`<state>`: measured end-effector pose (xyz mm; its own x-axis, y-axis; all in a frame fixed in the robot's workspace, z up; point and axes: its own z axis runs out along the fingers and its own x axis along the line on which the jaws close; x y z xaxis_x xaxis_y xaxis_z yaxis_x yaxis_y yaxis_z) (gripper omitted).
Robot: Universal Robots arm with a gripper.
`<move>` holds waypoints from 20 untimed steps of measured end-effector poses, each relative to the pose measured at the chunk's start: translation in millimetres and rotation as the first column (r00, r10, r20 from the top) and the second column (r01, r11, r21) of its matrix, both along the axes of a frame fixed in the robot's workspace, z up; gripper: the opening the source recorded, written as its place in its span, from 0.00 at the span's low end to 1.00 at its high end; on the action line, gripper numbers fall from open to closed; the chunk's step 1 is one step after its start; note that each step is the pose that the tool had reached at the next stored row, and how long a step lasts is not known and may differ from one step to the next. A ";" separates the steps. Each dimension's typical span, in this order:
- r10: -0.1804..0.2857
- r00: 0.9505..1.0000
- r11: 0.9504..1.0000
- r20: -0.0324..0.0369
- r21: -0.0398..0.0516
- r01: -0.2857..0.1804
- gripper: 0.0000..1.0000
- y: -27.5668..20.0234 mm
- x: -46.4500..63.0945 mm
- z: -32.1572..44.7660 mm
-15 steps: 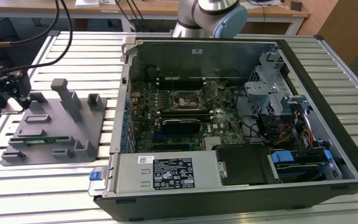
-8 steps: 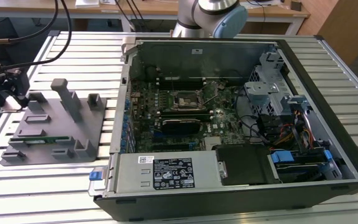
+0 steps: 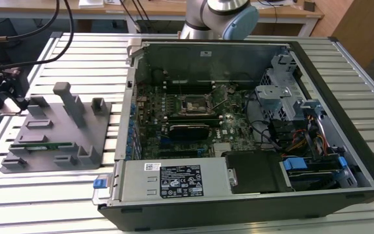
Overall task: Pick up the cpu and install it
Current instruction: 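Pick up the cpu and move it towards the insertion slot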
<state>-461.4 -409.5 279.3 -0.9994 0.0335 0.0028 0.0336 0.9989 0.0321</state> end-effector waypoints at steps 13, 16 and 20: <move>0.000 1.000 1.000 0.000 0.000 0.000 0.53 0.0 0.0 12.3; 0.000 1.000 1.000 0.000 0.000 0.000 0.53 0.0 0.0 16.6; 0.000 1.000 1.000 0.000 0.000 0.000 0.53 0.0 0.0 22.8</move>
<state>-461.4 -409.5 302.2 -0.9994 0.0335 0.0027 0.0335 0.9989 0.0322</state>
